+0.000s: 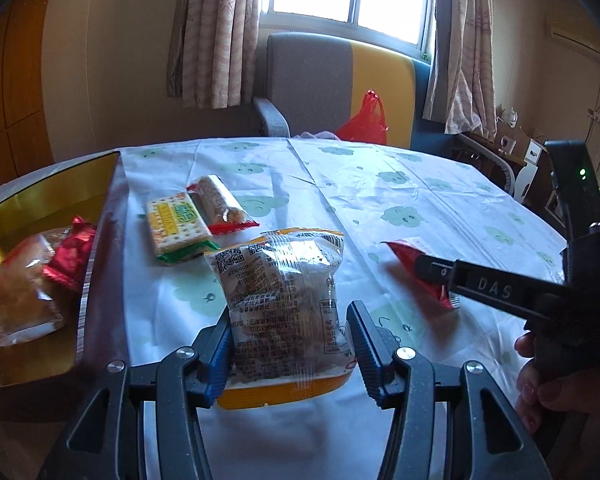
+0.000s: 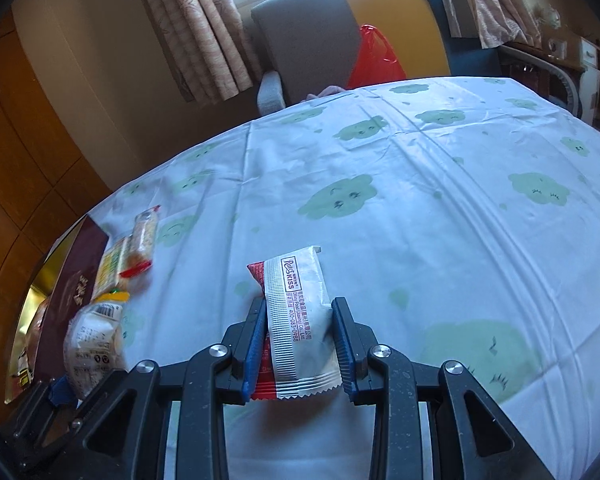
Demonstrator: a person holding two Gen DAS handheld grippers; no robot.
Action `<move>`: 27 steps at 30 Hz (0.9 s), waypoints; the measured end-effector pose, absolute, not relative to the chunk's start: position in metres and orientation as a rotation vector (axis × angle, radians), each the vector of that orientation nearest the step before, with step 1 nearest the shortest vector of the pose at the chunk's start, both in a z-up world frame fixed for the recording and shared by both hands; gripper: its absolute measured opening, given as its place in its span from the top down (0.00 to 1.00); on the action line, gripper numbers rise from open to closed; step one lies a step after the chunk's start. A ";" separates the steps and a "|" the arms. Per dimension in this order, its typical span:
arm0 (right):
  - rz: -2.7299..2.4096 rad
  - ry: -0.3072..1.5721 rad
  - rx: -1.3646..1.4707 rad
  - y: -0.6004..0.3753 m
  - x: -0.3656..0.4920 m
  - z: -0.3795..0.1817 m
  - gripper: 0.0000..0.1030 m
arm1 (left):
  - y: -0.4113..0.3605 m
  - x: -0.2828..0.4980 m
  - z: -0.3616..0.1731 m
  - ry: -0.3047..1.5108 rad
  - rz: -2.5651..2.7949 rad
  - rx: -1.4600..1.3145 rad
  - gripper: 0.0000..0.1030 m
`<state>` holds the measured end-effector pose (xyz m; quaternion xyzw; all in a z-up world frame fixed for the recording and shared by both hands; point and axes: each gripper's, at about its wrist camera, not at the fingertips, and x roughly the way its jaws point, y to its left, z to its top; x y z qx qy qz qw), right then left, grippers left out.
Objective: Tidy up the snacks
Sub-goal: 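Carry the clear cookie bag and the white-and-red bar toward the gold tin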
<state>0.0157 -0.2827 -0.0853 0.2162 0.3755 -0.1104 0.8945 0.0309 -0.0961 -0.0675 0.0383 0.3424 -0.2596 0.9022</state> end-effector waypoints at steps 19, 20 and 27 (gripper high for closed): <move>-0.039 0.758 0.375 -0.208 0.013 -0.049 0.68 | 0.013 0.032 -0.010 0.616 -0.404 -0.112 0.47; -0.028 0.755 0.371 -0.204 0.014 -0.046 0.68 | 0.021 0.036 -0.008 0.616 -0.389 -0.125 0.47; 0.048 0.745 0.328 -0.172 0.022 -0.030 0.68 | 0.077 0.067 -0.006 0.640 -0.291 -0.205 0.47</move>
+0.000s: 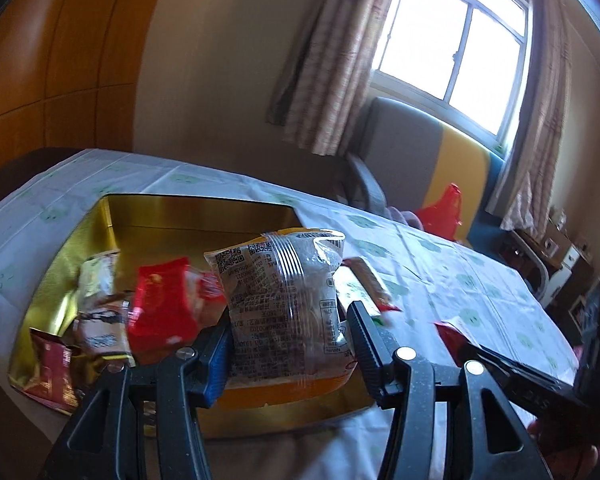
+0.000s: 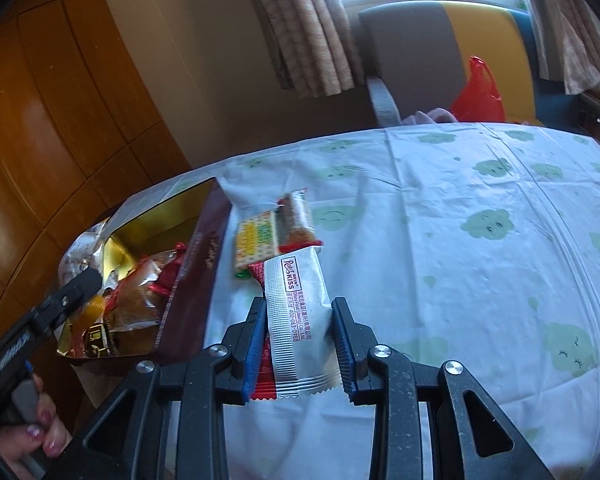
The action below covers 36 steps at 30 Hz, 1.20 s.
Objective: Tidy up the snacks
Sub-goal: 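Carry the clear cookie bag and the white-and-red bar toward the gold tin, then lower the cookie bag into the tin with the left tool while the right tool lowers the white-and-red bar in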
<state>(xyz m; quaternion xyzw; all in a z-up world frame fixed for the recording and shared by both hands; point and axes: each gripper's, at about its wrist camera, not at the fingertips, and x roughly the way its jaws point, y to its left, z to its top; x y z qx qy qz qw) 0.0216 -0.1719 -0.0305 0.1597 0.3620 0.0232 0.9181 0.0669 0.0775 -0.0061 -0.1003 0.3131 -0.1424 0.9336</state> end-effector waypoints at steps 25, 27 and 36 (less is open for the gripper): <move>0.207 0.729 0.218 -0.098 0.039 -0.011 0.68 | 0.192 0.173 -0.047 0.923 0.010 -0.357 0.45; 0.212 0.726 0.211 -0.098 0.038 -0.010 0.68 | 0.196 0.169 -0.049 0.918 0.025 -0.375 0.44; 0.248 0.738 0.188 -0.083 0.039 -0.012 0.68 | 0.187 0.146 -0.054 0.918 0.029 -0.266 0.67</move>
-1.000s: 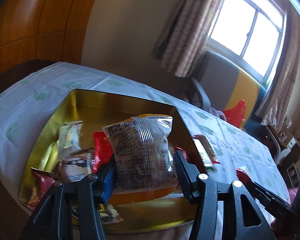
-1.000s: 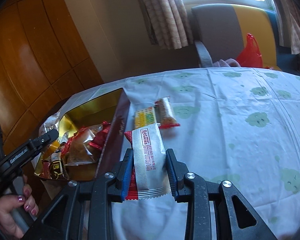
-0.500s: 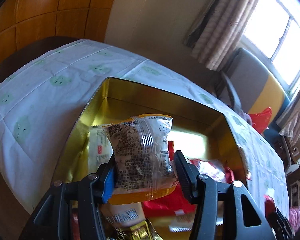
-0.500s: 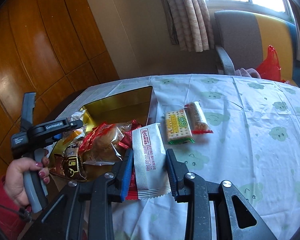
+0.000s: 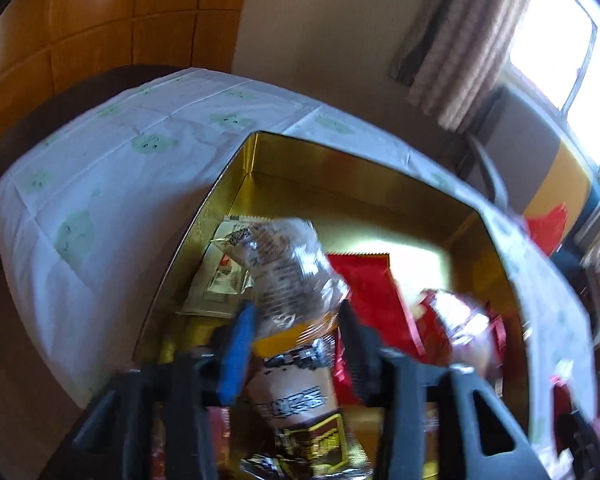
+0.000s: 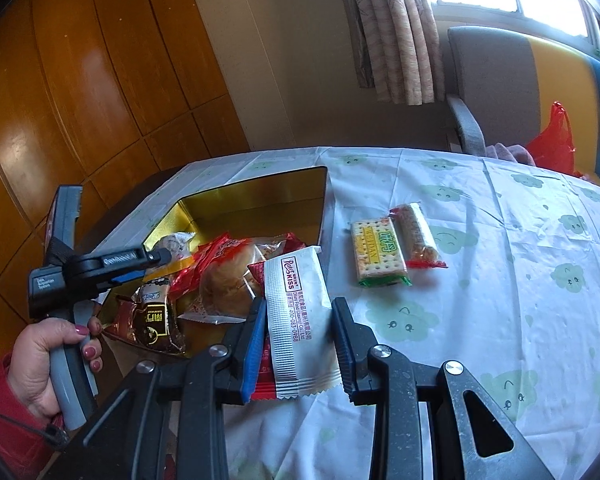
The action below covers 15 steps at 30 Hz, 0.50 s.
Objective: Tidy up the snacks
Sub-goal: 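Lower the cookie bag into the tin with the left tool while the right tool lowers the white-and-red bar in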
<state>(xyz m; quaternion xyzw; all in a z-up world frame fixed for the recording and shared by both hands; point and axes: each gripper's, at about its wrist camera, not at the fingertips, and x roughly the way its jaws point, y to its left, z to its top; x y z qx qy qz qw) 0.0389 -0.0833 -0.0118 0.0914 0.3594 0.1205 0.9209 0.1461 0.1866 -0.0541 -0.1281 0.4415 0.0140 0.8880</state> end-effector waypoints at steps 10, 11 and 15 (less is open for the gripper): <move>0.288 0.733 0.137 -0.066 0.043 -0.006 0.68 | 0.195 0.162 -0.044 0.882 -0.007 -0.323 0.66; 0.296 0.736 0.133 -0.064 0.045 -0.006 0.68 | 0.195 0.158 -0.042 0.875 -0.014 -0.320 0.65; 0.339 0.755 0.107 -0.055 0.052 -0.008 0.68 | 0.190 0.132 -0.037 0.850 -0.016 -0.296 0.65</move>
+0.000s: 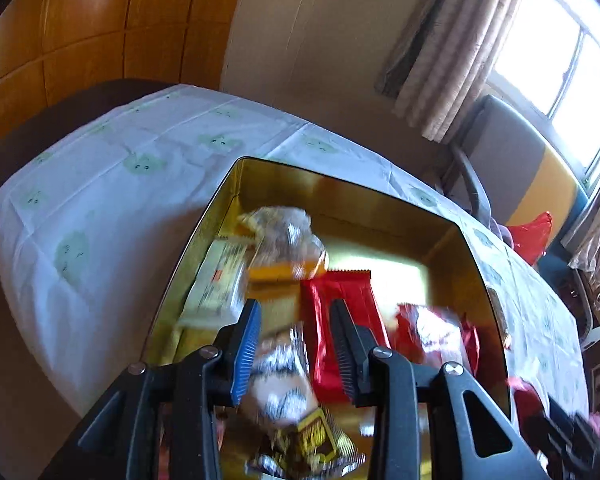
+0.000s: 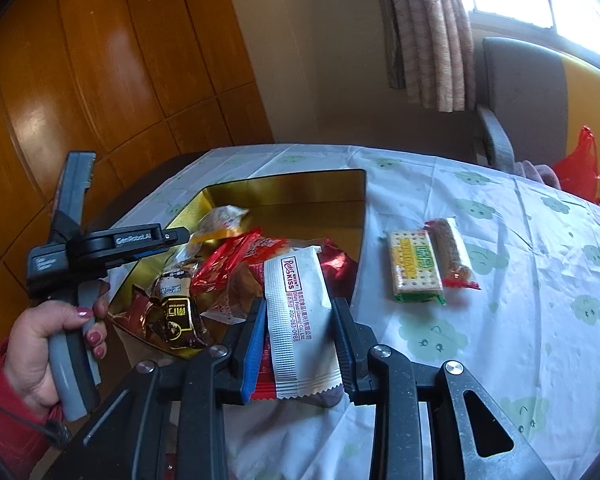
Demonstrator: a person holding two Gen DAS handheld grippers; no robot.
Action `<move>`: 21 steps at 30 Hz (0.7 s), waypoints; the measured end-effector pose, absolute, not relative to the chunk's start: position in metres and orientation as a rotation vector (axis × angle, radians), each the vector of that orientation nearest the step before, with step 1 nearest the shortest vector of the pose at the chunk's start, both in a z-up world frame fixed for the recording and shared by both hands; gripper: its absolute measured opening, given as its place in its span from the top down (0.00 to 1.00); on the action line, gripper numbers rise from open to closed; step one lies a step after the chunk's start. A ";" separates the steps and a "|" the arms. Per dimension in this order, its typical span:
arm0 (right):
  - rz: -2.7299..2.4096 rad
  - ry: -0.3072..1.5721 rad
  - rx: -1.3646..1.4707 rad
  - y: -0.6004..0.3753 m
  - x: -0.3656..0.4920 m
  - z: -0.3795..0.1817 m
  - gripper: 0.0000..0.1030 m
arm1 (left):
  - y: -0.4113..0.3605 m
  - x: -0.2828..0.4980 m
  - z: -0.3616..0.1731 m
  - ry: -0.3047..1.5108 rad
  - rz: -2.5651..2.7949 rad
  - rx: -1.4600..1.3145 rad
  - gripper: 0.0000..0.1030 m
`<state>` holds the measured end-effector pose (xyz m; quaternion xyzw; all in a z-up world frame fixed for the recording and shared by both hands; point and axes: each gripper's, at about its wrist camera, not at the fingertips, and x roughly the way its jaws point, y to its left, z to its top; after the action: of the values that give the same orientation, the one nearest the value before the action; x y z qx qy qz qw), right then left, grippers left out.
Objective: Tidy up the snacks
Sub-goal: 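Lower the cookie bag into the tin with the left tool while the right tool lowers the white-and-red bar in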
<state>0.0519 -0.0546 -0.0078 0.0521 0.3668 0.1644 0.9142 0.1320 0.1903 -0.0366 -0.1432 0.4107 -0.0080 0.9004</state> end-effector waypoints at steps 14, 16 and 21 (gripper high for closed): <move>0.516 0.825 -0.031 -0.018 0.079 -0.022 0.68 | 0.175 0.071 -0.038 0.856 -0.042 -0.278 0.65; 0.542 0.833 -0.058 -0.011 0.082 -0.024 0.68 | 0.176 0.067 -0.038 0.851 -0.037 -0.280 0.65; 0.611 0.850 -0.133 0.002 0.089 -0.031 0.68 | 0.179 0.061 -0.040 0.874 -0.028 -0.273 0.65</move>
<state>0.0889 0.0023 -0.0308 -0.0633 0.4055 0.2917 0.8640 0.0613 0.1794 -0.0402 -0.1320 0.4219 -0.0134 0.8969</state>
